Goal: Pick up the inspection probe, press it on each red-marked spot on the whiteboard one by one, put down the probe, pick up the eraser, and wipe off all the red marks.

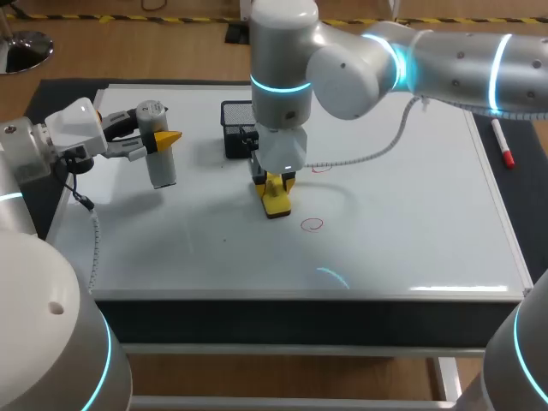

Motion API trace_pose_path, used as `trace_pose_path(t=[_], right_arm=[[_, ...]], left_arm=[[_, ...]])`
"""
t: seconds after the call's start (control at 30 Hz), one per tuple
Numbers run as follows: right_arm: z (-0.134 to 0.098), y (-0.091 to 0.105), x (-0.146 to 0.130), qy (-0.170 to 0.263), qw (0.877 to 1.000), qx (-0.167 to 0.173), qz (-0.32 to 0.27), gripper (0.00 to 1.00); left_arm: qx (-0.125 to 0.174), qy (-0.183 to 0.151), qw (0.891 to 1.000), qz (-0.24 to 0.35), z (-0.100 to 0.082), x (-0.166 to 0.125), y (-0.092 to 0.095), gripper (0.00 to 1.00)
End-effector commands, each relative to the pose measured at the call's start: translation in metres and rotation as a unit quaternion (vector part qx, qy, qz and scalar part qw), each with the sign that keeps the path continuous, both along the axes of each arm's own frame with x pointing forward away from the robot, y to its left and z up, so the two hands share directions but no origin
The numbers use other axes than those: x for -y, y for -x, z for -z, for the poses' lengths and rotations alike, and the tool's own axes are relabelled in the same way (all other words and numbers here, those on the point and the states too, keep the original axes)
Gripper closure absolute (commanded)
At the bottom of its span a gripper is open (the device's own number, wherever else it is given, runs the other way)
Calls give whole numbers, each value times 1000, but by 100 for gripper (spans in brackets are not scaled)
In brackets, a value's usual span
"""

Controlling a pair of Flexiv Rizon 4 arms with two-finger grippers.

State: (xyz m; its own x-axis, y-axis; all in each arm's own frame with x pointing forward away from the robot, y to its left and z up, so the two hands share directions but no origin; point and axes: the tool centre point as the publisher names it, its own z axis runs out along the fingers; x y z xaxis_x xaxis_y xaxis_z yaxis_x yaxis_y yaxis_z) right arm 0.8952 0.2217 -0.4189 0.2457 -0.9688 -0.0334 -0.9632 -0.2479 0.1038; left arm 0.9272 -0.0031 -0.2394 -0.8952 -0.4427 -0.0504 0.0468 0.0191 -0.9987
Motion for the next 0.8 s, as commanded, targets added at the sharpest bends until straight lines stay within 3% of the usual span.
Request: trace_pose_path(t=[0.03, 0.47, 0.8], right_arm=[[4, -4, 7, 7, 1000, 1, 4, 100], [8, -11, 38, 19, 999, 3, 32, 100], [-4, -18, 45, 20, 999, 22, 32, 100]], left_arm=[[1, 0, 1000, -1, 0, 0, 0, 100], [1, 0, 1000, -1, 0, 0, 0, 100], [1, 0, 1000, -1, 0, 0, 0, 100]])
